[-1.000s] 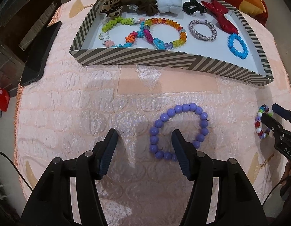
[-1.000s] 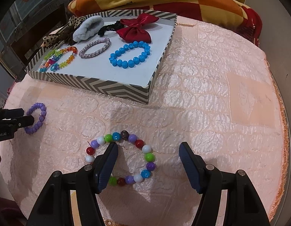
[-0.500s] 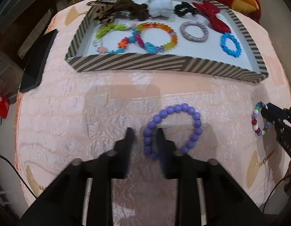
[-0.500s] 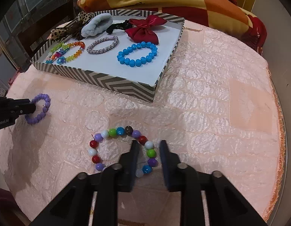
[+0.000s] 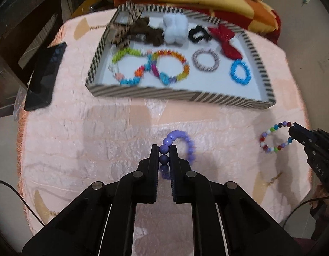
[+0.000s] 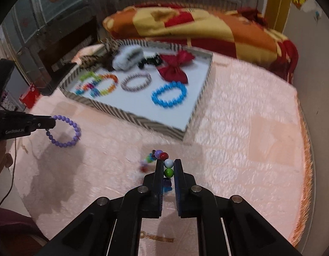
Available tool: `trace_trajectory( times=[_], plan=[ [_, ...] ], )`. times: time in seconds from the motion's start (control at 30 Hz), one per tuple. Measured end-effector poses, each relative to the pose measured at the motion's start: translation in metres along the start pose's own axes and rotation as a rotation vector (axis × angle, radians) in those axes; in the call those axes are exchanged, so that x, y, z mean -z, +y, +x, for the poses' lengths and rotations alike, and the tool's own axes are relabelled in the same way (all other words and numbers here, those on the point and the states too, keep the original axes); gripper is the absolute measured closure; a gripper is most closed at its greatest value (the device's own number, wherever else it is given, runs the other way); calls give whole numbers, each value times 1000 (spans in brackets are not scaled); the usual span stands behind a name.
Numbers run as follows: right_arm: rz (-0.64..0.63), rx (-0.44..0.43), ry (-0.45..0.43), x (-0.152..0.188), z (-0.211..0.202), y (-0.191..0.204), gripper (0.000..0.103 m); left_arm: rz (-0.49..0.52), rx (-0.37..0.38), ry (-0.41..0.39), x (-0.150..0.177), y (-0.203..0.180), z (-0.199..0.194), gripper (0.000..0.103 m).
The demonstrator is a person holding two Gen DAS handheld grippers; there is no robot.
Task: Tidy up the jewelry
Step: 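Grasp the purple beaded bracelet with the left tool while the right tool grasps the multicolour bead bracelet, then carry the purple bracelet in the left tool while the right tool carries the multicolour bracelet into the tray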
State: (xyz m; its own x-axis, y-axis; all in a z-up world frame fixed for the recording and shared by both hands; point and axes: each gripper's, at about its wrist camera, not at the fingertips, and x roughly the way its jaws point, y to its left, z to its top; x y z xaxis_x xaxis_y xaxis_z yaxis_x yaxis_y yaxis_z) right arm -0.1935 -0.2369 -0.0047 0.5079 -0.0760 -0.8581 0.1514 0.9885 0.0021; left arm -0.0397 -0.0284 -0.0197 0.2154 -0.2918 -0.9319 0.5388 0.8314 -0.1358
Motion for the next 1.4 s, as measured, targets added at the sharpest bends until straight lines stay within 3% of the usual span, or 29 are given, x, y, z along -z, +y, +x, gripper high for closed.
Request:
trace_trajectory(
  times=[0.37, 0.73, 0.93, 1.1, 1.27, 1.4],
  plan=[
    [-11, 15, -113, -31, -42, 2, 95, 57, -13, -93, -16, -7, -44, 95],
    [-43, 43, -148, -75, -36, -5, 95, 129, -9, -160, -61, -38, -53, 95],
    [-51, 29, -123, -90, -18, -9, 95, 155, 46, -132, -86, -70, -28, 95],
    [-60, 19, -93, -94, -2, -9, 95, 115, 115, -70, -103, -81, 8, 95],
    [-57, -20, -64, -96, 13, -5, 95, 58, 74, 17, -105, -64, 53, 95],
    [-51, -70, -48, -98, 24, 5, 95, 45, 39, 38, -103, -51, 65, 95]
  ],
)
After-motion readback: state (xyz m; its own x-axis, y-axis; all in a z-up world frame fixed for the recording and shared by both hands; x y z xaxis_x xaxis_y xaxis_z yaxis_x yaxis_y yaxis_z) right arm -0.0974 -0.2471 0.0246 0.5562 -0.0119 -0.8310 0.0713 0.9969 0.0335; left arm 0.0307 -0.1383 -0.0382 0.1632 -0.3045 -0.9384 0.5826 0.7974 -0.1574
